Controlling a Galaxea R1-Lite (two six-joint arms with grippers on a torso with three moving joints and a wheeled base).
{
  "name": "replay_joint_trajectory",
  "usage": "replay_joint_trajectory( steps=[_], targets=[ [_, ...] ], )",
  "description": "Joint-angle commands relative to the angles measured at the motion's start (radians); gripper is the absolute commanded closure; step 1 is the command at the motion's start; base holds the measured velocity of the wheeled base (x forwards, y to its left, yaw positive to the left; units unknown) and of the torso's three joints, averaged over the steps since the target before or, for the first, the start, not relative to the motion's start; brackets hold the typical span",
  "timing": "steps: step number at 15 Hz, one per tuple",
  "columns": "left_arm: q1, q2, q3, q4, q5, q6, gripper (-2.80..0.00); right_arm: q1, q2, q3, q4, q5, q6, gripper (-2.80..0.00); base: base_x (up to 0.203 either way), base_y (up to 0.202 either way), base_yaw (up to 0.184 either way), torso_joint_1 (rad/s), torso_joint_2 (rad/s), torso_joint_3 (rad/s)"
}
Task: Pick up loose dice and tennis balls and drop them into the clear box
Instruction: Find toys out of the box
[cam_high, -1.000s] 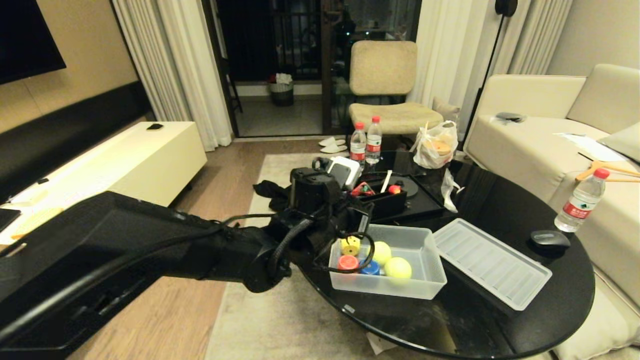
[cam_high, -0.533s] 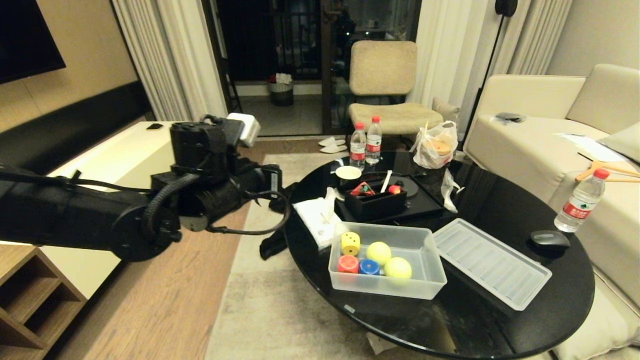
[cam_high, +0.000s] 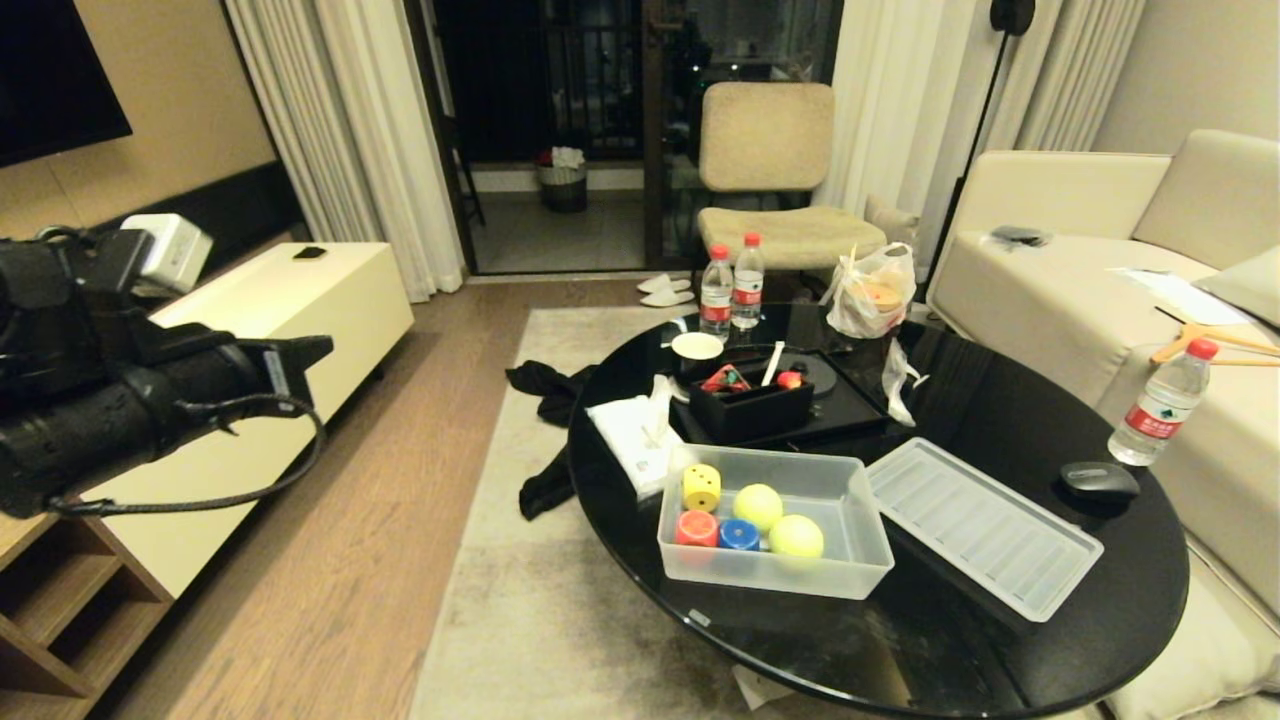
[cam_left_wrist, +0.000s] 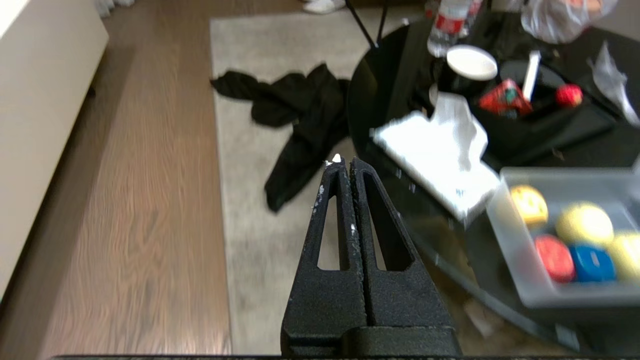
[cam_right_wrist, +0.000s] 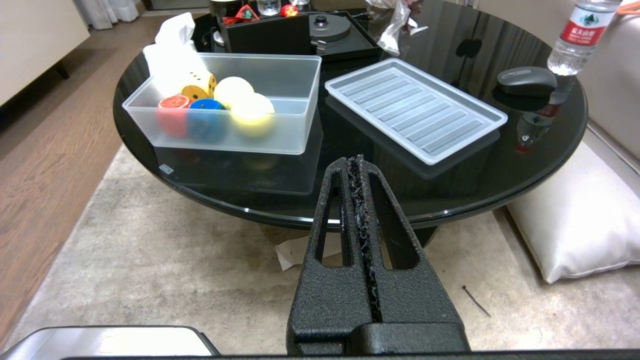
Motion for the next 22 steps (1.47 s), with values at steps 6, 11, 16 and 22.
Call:
replay_joint_trajectory(
  steps=[6,11,16,22],
  targets=[
    [0.309,-0.380,0.399,0.001,-0.253,-0.068,0.00,0.000,0.000,-0.002,0.001,0.000,0.000,0.00,0.000,0.000,0.000,0.000,0.00,0.000],
    [0.123,-0.527,0.579,0.006,-0.259,-0.067,0.00,0.000,0.002,-0.002,0.001,0.000,0.000,0.00,0.000,0.000,0.000,0.000,0.00,0.000],
    [0.089,-0.755,0.658,0.131,-0.110,-0.073,0.00,0.000,0.002,-0.002,0.001,0.000,0.000,0.00,0.000,0.000,0.000,0.000,0.00,0.000],
    [0.220,-1.087,0.685,0.449,-0.022,-0.068,0.00,0.000,0.000,-0.002,0.000,0.000,0.001,0.00,0.000,0.000,0.000,0.000,0.00,0.000]
  ],
)
